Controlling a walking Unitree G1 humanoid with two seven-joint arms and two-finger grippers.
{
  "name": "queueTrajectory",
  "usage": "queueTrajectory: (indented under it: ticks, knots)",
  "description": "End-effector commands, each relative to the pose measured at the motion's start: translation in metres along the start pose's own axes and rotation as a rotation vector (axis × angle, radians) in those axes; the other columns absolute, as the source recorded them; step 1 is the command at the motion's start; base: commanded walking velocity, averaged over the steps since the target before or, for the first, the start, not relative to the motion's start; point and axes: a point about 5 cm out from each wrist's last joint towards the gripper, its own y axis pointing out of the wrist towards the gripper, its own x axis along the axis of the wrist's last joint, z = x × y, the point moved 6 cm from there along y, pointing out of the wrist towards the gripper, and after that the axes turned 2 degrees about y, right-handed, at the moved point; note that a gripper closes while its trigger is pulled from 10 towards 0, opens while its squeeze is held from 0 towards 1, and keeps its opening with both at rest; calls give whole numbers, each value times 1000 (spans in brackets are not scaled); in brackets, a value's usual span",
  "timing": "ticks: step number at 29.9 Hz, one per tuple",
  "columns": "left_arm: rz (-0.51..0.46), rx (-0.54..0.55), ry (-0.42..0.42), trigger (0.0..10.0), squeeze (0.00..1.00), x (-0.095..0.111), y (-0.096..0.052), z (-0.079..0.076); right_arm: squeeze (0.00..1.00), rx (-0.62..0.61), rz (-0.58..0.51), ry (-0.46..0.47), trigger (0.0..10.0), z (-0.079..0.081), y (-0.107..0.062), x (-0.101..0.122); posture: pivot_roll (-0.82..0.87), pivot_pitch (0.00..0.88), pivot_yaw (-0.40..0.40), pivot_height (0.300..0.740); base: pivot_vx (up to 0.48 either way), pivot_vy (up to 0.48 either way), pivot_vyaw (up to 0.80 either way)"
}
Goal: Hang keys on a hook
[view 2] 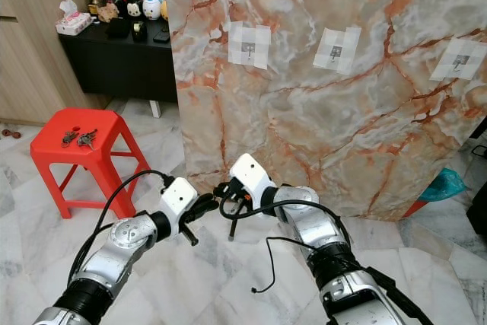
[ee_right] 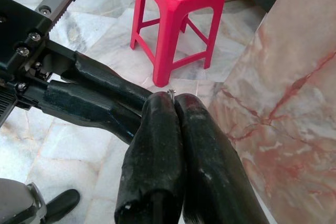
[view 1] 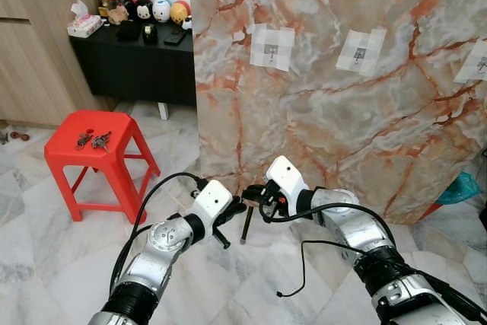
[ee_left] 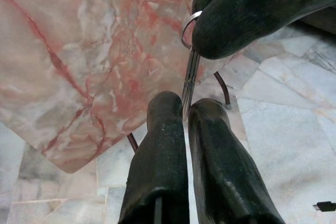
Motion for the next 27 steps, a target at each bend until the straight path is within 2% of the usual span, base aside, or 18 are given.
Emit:
queueTrajectory:
  ticks: [1,27]
  knots:
    - [1,-5,7,10000,0,1,1,1,0,-6,-9,5,10000,-3,-1,5,26,0,-114,740,0,0,0]
    - [-13,6,-13,10000,0,5,8,-1,0,1,-18,6,10000,0,1,7,24,0,-112,740,0,0,0]
